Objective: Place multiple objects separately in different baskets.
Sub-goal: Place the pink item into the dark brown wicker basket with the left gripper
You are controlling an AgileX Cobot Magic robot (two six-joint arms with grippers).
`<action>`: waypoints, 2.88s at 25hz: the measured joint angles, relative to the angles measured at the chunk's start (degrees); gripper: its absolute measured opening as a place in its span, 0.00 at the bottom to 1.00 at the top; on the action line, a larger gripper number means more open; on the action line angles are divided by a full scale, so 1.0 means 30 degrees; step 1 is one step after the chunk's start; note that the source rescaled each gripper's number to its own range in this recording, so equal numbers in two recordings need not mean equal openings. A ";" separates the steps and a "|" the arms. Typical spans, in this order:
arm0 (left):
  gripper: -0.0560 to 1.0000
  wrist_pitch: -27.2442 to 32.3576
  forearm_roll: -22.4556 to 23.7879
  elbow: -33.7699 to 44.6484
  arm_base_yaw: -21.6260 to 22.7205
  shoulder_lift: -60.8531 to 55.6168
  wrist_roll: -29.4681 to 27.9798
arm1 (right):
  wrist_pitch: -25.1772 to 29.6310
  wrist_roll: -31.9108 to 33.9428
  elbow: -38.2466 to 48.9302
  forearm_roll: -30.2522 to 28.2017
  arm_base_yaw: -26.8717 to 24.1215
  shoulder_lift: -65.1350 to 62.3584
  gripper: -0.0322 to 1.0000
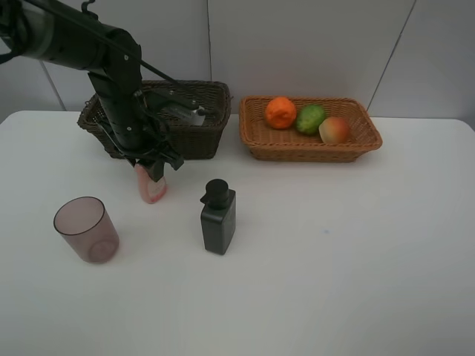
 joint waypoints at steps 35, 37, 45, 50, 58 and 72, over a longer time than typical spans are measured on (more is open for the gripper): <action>0.06 0.6687 -0.0010 -0.9188 0.1336 -0.1136 -0.4043 | 0.0000 0.0000 0.0000 0.0000 0.0000 0.0000 1.00; 0.06 0.6445 0.0126 -0.9563 0.2086 -0.0819 -0.4043 | 0.0000 0.0000 0.0000 0.0000 0.0000 0.0000 1.00; 0.06 0.3411 0.0712 -0.9619 0.3840 0.1156 -0.4280 | 0.0000 0.0000 0.0000 0.0000 0.0000 0.0000 1.00; 0.06 0.1913 0.1085 -0.9639 0.4199 0.2923 -0.4377 | 0.0000 0.0000 0.0000 0.0000 0.0000 0.0000 1.00; 0.06 0.0262 0.1278 -0.9639 0.4620 0.4764 -0.4416 | 0.0000 0.0000 0.0000 0.0000 0.0000 0.0000 1.00; 0.94 -0.0073 0.1002 -0.9660 0.4620 0.4394 -0.4416 | 0.0000 0.0000 0.0000 0.0000 0.0000 0.0000 1.00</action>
